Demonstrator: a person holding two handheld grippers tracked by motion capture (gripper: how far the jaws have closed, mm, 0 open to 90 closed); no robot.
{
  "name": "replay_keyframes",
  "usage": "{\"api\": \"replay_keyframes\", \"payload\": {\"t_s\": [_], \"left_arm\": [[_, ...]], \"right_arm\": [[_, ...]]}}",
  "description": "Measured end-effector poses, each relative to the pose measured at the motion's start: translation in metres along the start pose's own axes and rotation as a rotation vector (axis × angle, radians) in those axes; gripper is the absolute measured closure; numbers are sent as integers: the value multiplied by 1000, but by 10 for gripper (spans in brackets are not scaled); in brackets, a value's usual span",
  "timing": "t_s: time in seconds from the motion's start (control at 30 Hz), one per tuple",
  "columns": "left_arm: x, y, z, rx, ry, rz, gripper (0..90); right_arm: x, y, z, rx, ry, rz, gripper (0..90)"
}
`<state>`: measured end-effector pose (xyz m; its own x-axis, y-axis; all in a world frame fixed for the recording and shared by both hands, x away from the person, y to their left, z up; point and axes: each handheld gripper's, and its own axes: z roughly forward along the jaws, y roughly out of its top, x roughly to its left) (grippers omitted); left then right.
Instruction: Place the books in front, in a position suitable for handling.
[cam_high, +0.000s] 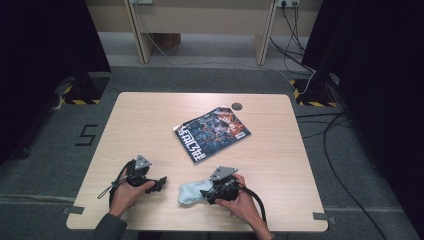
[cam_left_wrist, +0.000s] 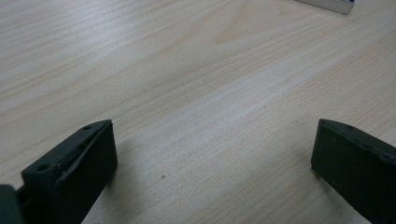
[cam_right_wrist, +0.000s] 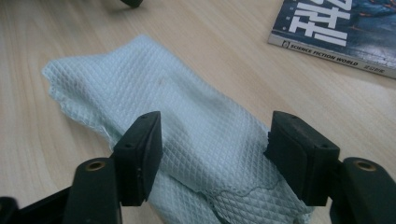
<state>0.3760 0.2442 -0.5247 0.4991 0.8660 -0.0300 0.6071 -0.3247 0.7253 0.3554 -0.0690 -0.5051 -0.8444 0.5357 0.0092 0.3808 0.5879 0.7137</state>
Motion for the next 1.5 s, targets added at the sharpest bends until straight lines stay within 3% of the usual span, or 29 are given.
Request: {"api": "replay_keyframes", "payload": {"t_s": [0.07, 0.2, 0.47, 0.53, 0.6, 0.67, 0.7, 0.8, 0.83, 1.1, 1.4, 1.5], "left_arm": [[0, 0, 0, -1, 0, -2, 0], [0, 0, 0, 3, 0, 3, 0], [0, 0, 0, 0, -3, 4, 0], [1, 0, 0, 0, -4, 4, 0], [1, -1, -1, 0, -4, 4, 0], [1, -1, -1, 0, -4, 5, 0], [1, -1, -1, 0, -4, 6, 0], [1, -1, -1, 0, -4, 6, 0], [1, -1, -1, 0, -5, 5, 0], [1, -1, -1, 1, -7, 7, 0], [1, -1, -1, 1, -8, 8, 0], [1, -1, -1, 1, -9, 9, 0]], "right_arm": [[0, -3, 1, 5, -7, -15, 387], [-4, -6, -3, 2, -2, 6, 441], [-32, -25, -28, 27, -90, 72, 455], [-41, -32, -36, 32, -118, 97, 455], [-57, -44, -51, 46, -174, 154, 453], [-63, -49, -56, 47, -193, 168, 452], [-74, -57, -65, 47, -229, 204, 450], [-84, -65, -73, 40, -259, 243, 450], [-94, -72, -81, 40, -295, 271, 449], [-122, -99, -109, 28, -403, 384, 437], [-129, -108, -119, 29, -440, 430, 412], [-130, -108, -119, 20, -447, 455, 350]]}}
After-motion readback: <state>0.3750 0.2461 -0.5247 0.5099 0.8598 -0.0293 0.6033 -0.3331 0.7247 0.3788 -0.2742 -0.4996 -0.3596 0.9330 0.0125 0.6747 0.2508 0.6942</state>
